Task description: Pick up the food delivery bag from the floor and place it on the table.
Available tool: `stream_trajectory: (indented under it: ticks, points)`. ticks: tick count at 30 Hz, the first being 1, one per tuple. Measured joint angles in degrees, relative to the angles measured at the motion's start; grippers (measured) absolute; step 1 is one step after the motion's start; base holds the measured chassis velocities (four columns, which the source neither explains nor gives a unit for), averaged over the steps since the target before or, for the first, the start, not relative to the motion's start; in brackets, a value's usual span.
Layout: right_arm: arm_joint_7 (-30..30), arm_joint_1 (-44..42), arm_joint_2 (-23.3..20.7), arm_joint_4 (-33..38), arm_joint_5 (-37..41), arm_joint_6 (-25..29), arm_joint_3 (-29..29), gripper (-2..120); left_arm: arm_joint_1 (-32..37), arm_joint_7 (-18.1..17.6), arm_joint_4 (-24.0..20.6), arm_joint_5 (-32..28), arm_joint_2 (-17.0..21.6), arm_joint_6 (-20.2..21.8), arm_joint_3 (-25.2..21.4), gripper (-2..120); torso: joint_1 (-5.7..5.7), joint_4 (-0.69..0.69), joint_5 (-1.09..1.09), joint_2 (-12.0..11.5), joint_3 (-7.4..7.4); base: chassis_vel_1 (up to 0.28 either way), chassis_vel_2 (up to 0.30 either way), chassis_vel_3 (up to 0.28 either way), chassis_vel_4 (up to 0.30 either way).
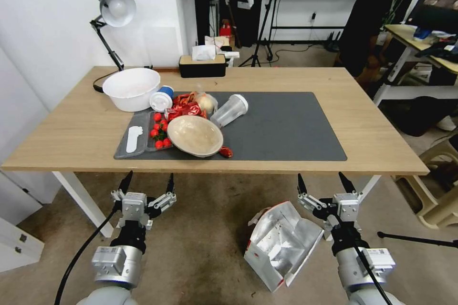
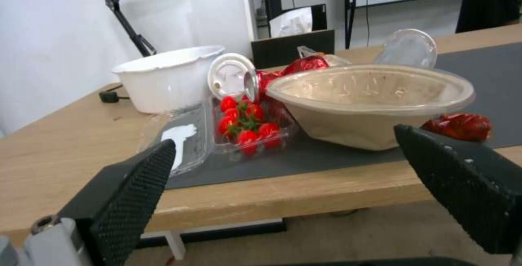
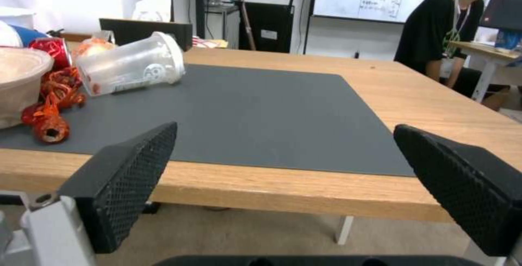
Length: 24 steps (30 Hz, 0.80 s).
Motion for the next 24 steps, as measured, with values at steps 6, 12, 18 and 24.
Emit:
stream_trajectory:
  ticks: [6, 12, 18, 24]
  points:
    - [0.0, 0.0, 0.0, 0.0, 0.0, 0.0, 0.0, 100, 0.0, 0.0, 0.0, 0.0, 0.0, 0.0, 0.0, 100, 0.0, 0.0, 0.0, 0.0, 0.0, 0.0, 0.0, 0.0, 0.0]
    - [0.0, 0.0, 0.0, 0.0, 0.0, 0.0, 0.0, 100, 0.0, 0.0, 0.0, 0.0, 0.0, 0.0, 0.0, 100, -0.01, 0.0, 0.0, 0.0, 0.0, 0.0, 0.0, 0.0, 0.0]
    - [0.0, 0.0, 0.0, 0.0, 0.0, 0.0, 0.0, 100, 0.0, 0.0, 0.0, 0.0, 0.0, 0.0, 0.0, 100, -0.01, 0.0, 0.0, 0.0, 0.0, 0.0, 0.0, 0.0, 0.0]
    - [0.0, 0.7, 0.0, 0.4, 0.8, -1.5, 0.4, 100, -0.8, -0.3, -0.6, -2.2, -0.1, 2.0, 0.0, 100, -0.01, 0.0, 0.0, 0.0, 0.0, 0.0, 0.0, 0.0, 0.0]
